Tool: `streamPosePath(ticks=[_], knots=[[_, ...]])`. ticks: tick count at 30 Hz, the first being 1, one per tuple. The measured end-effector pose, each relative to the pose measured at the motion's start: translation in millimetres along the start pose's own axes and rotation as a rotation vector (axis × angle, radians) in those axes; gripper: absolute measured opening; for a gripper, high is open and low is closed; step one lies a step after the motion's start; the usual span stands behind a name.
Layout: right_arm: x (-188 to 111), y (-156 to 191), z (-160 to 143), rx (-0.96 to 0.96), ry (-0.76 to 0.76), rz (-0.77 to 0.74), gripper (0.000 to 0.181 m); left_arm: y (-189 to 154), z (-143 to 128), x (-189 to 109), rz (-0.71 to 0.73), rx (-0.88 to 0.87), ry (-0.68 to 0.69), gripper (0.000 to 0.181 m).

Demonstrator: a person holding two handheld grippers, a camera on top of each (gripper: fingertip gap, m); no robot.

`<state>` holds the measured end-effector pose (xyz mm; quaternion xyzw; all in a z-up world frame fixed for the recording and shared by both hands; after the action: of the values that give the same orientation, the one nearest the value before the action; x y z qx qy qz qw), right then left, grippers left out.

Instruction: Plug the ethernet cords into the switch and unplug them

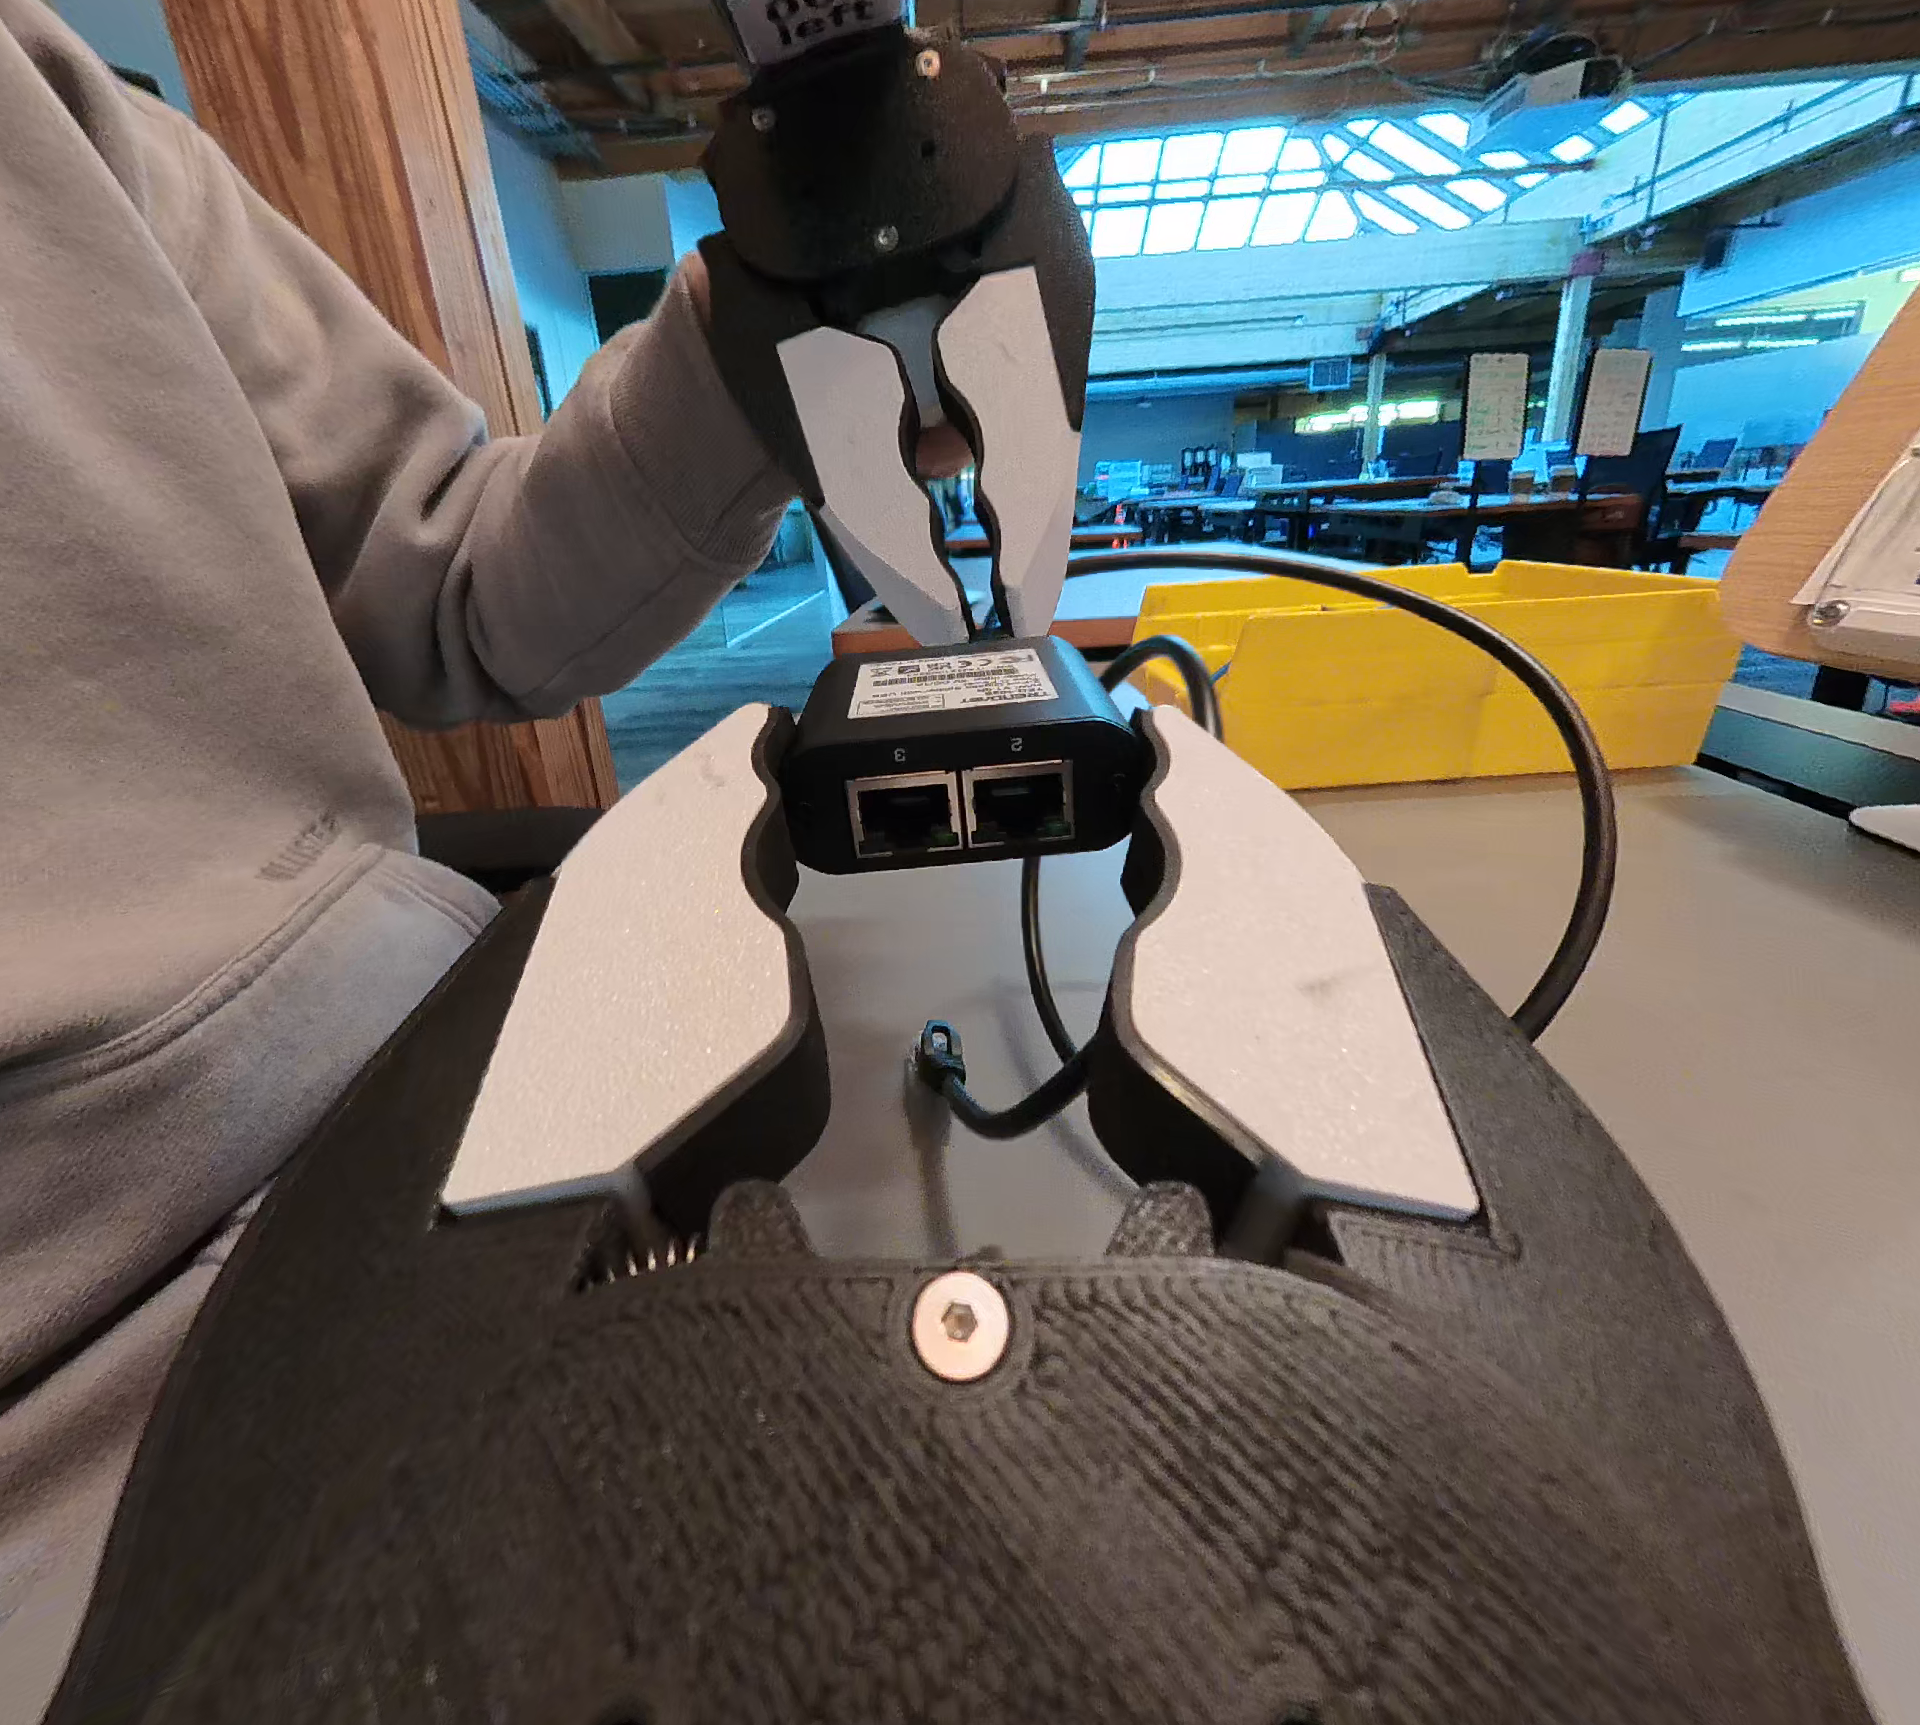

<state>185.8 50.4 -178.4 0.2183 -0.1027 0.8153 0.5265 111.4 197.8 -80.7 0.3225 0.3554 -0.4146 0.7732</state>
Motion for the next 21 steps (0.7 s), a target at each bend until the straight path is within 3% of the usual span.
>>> streamPosePath(ticks=[1,12,17,21], knots=[[-1.4,-0.9,1.1,0.003,-0.011,-0.004,0.062,0.7,-0.5,1.4,0.001,-0.013,-0.019,0.005],[1.6,-1.0,1.5,0.024,0.022,-0.012,0.062,2.7,-11.8,3.8,-0.012,-0.035,-0.097,0.005],[0.6,-2.1,2.5,0.03,0.002,-0.017,0.062,5.8,-17.3,3.2,-0.031,-0.119,-0.221,0.004],[-5.1,-2.5,5.3,0.033,-0.063,-0.032,0.062,9.1,-30.4,13.7,-0.098,-0.255,-0.425,0.006]])
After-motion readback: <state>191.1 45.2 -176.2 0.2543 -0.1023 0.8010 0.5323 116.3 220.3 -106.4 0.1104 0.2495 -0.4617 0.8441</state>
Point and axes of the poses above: each gripper's, where its closed fingertips meet, x out along the fingers, z out of its top, y = z × x across the jaws, the point moved 9 cm from there along -x, back along the fingers, and after that the axes turned 12 degrees about -y, right-handed, at the moved point
